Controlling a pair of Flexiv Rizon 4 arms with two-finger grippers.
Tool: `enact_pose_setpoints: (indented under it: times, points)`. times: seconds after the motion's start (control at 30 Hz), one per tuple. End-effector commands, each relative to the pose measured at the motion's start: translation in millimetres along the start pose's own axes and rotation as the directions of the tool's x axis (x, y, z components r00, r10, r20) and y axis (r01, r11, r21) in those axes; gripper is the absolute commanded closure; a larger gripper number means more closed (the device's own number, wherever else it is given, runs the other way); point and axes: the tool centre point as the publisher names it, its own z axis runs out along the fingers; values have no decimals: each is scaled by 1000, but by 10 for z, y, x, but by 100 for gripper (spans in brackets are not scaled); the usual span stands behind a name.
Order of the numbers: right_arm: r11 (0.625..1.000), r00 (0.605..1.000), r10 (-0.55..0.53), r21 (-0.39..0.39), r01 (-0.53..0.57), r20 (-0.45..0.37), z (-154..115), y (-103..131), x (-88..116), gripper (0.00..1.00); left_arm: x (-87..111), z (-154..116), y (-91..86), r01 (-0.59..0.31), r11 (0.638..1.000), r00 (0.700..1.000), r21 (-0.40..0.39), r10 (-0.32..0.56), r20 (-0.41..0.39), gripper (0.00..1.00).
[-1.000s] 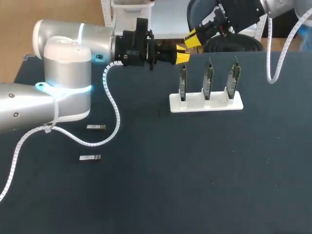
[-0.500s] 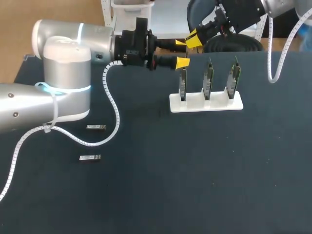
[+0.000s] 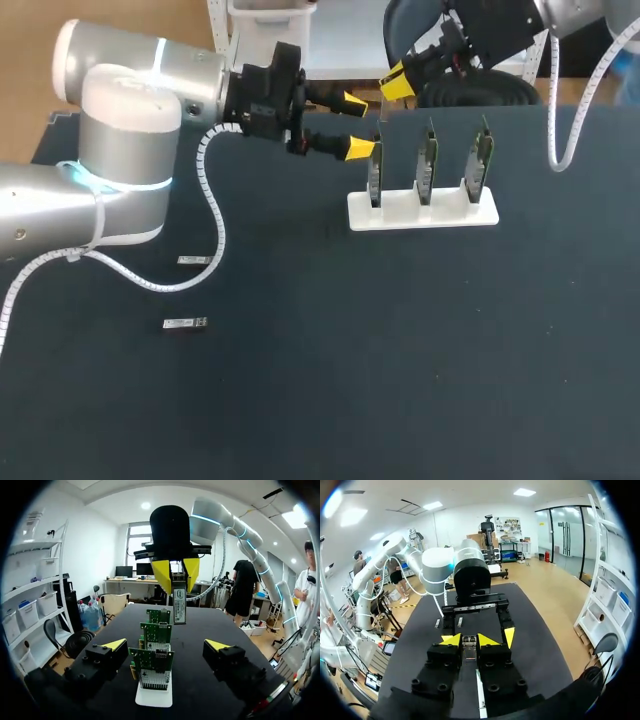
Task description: Pick up the optical module with the left hand, and insert it into the network port with the right hand.
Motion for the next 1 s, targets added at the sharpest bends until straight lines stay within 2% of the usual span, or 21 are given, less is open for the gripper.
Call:
enact_pose_setpoints:
  times: [0.03, 0.4, 1.0]
  points:
    - [1000, 1000, 0, 5, 0, 3, -9, 17, 12, 100, 46, -8, 52, -6, 1000, 998, 14, 6, -56, 0]
    - [1000, 1000, 7, 12, -7, 8, -24, 49, 28, 100, 161, 19, 61, -52, 998, 986, 18, 55, -157, 0]
    - [1000, 1000, 13, 17, -14, 9, -45, 67, 47, 100, 258, -12, 106, -43, 999, 978, 9, 44, -205, 0]
